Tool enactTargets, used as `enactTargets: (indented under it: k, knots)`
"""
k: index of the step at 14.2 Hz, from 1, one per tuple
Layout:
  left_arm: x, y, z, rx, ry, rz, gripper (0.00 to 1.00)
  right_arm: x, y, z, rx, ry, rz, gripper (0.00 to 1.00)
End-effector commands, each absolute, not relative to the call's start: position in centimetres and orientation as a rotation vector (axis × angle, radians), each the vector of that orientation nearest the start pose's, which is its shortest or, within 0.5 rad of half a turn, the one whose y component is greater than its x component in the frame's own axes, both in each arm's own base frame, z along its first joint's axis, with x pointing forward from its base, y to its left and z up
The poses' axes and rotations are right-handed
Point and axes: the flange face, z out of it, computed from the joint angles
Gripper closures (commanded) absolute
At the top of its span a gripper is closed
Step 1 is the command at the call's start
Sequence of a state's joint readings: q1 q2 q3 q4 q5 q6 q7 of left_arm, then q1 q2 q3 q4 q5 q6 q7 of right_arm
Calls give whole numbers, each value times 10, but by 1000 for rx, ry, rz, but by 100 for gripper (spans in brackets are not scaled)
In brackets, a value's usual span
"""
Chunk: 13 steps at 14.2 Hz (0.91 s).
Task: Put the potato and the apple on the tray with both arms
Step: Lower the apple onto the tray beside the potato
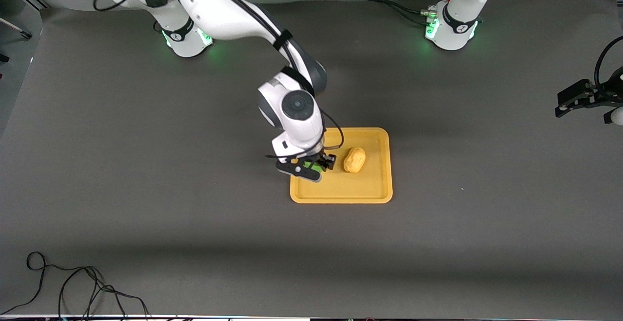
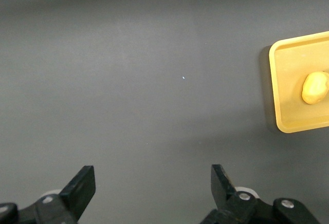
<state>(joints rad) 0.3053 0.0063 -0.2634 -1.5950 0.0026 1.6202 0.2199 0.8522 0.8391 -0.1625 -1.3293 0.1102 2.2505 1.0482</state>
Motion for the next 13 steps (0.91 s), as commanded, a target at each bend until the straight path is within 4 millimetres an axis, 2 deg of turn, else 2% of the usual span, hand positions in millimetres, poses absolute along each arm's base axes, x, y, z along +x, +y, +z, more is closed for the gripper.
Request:
enactTargets:
  k: [1, 6, 9, 10, 11, 12, 13]
  knots:
    - [560, 20, 622, -3112, 280, -17, 0, 564, 507, 222, -3033, 588, -156, 76]
    - [561, 24, 614, -3118, 291, 15, 0, 562, 505, 198, -3050, 590, -145, 75]
    - [561, 23, 611, -3120, 293, 41, 0, 560, 506, 187, -3040, 598, -144, 70]
    - [561, 22, 612, -3121, 296, 32, 0, 560, 506, 186, -3036, 601, -146, 54]
    - [561, 22, 613, -3119, 295, 29, 0, 560, 506, 187, -3034, 603, -147, 5]
    - [561, 22, 613, -3119, 295, 29, 0, 561, 505, 190, -3031, 610, -146, 0]
    - [562, 22, 614, -3119, 295, 25, 0, 562, 506, 201, -3024, 607, -149, 0]
